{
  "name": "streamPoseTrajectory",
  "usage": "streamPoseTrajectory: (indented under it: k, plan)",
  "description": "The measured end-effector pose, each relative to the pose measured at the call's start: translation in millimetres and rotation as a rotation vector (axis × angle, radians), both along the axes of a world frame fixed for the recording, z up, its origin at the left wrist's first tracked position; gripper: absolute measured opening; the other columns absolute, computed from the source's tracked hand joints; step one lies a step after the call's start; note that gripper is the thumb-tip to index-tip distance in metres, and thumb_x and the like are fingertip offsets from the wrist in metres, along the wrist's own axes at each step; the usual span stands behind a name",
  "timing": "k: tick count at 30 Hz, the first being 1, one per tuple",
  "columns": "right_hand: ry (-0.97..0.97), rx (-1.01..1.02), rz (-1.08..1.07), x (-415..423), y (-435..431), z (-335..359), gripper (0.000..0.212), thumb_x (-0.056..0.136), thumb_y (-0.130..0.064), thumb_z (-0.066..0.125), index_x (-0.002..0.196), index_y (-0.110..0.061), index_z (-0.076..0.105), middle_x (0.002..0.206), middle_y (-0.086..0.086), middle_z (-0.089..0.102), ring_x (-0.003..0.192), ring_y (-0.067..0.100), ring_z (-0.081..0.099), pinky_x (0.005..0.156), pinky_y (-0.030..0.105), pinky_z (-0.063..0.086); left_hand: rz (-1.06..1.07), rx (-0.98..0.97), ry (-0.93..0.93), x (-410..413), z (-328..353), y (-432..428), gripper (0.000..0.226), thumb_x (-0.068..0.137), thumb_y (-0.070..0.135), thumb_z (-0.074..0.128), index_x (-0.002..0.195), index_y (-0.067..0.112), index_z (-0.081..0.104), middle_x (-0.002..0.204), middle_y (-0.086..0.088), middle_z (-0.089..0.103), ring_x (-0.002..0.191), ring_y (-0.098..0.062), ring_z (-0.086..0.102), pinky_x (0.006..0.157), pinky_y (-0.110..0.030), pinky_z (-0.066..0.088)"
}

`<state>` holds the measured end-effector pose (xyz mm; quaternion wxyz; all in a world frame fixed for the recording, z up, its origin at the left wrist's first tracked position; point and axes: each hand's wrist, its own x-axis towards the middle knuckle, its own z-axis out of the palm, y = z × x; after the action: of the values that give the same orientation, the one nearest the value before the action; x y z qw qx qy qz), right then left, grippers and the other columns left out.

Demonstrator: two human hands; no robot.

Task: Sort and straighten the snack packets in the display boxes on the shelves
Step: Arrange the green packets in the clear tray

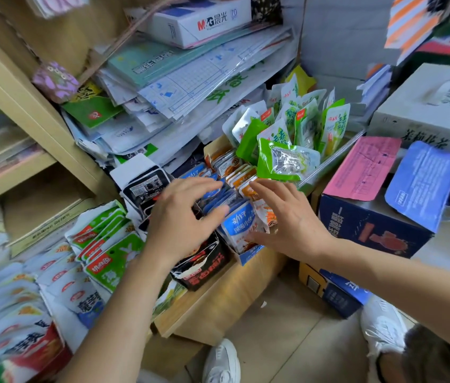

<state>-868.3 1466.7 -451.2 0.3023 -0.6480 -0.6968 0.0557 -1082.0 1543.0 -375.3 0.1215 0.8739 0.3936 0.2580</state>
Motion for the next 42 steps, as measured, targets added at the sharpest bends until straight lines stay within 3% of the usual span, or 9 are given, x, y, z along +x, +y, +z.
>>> streamPoseTrajectory:
  k: [3, 7, 14, 21, 27, 30, 32, 37, 42]
  plan:
    - [-0.013, -0.007, -0.058, 10.2, -11.5, -3.8, 0.092, 0.078, -0.055, 0.075, 0.154, -0.028, 0.032, 0.152, -0.004, 0.039, 0.136, 0.022, 0.034, 0.107, 0.045, 0.035, -0.117, 0.145, 0.153, 14.1, -18.0, -19.6, 0.057, 0.079, 0.053, 0.070, 0.130, 0.029, 0.067, 0.136, 0.009, 0.061, 0.129, -0.013, 0.050, 0.109, -0.033, 0.037]
    - [0.012, -0.021, -0.118, 27.7, -26.7, -11.1, 0.073, 0.080, -0.041, 0.078, 0.145, -0.027, 0.048, 0.147, -0.001, 0.044, 0.132, 0.025, 0.037, 0.107, 0.050, 0.037, -0.181, 0.365, 0.248, 34.1, -49.7, -50.3, 0.052, 0.078, 0.040, 0.078, 0.126, 0.023, 0.068, 0.138, 0.000, 0.061, 0.132, -0.025, 0.051, 0.106, -0.043, 0.040]
    - [-0.144, -0.077, 0.001, 52.9, -30.6, -7.7, 0.049, 0.085, -0.034, 0.076, 0.132, -0.028, 0.063, 0.153, 0.004, 0.040, 0.138, 0.028, 0.039, 0.106, 0.053, 0.040, 0.030, 0.437, 0.409, 37.3, -67.9, -43.5, 0.044, 0.073, 0.033, 0.085, 0.113, 0.019, 0.070, 0.135, -0.002, 0.062, 0.136, -0.027, 0.048, 0.106, -0.043, 0.041]
    - [-0.277, -0.152, 0.137, 58.6, -34.7, -3.2, 0.055, 0.090, -0.040, 0.067, 0.142, -0.033, 0.052, 0.165, -0.004, 0.019, 0.145, 0.020, 0.029, 0.113, 0.043, 0.030, 0.267, 0.281, 0.561, 52.8, -56.0, -36.4, 0.048, 0.069, 0.051, 0.084, 0.107, 0.026, 0.069, 0.132, 0.002, 0.063, 0.137, -0.022, 0.046, 0.102, -0.040, 0.036]
    - [-0.381, -0.174, 0.164, 60.9, -29.8, 13.3, 0.047, 0.088, -0.045, 0.064, 0.134, -0.033, 0.058, 0.158, -0.003, 0.029, 0.138, 0.023, 0.027, 0.106, 0.044, 0.030, 0.245, 0.211, 0.301, 69.2, -23.2, -29.0, 0.037, 0.086, 0.058, 0.064, 0.110, 0.030, 0.070, 0.117, 0.009, 0.068, 0.110, -0.017, 0.058, 0.093, -0.036, 0.040]
    - [-0.381, -0.130, 0.158, 63.6, -21.1, 22.8, 0.052, 0.085, -0.036, 0.066, 0.135, -0.032, 0.056, 0.150, -0.003, 0.041, 0.133, 0.022, 0.033, 0.098, 0.041, 0.032, 0.222, 0.161, 0.418, 87.5, -11.4, -9.1, 0.060, 0.089, 0.066, 0.056, 0.135, 0.028, 0.059, 0.140, 0.008, 0.057, 0.129, -0.017, 0.048, 0.108, -0.038, 0.035]
    - [-0.359, -0.118, 0.149, 68.1, -13.2, 26.3, 0.062, 0.085, -0.035, 0.065, 0.145, -0.032, 0.046, 0.155, -0.002, 0.036, 0.140, 0.022, 0.030, 0.103, 0.044, 0.031, 0.237, 0.089, 0.596, 98.9, -12.2, 7.0, 0.079, 0.086, 0.074, 0.051, 0.148, 0.024, 0.045, 0.153, 0.005, 0.045, 0.139, -0.021, 0.037, 0.114, -0.043, 0.029]
    - [-0.365, -0.226, 0.191, 84.9, -1.5, 20.7, 0.075, 0.089, -0.052, 0.058, 0.154, -0.046, 0.021, 0.165, -0.003, 0.013, 0.148, 0.028, 0.012, 0.113, 0.054, 0.023, 0.310, 0.020, 0.744, 110.8, -17.3, 23.3, 0.095, 0.079, 0.084, 0.049, 0.149, 0.019, 0.039, 0.149, -0.002, 0.048, 0.138, -0.027, 0.035, 0.111, -0.049, 0.026]
    - [-0.474, -0.163, 0.161, 79.5, -5.1, 9.2, 0.073, 0.085, -0.049, 0.062, 0.151, -0.037, 0.034, 0.156, -0.002, 0.033, 0.146, 0.031, 0.020, 0.110, 0.058, 0.022, 0.336, -0.218, 0.678, 110.0, -1.3, 37.4, 0.096, 0.076, 0.078, 0.062, 0.151, 0.024, 0.040, 0.155, -0.005, 0.041, 0.143, -0.030, 0.028, 0.114, -0.049, 0.023]
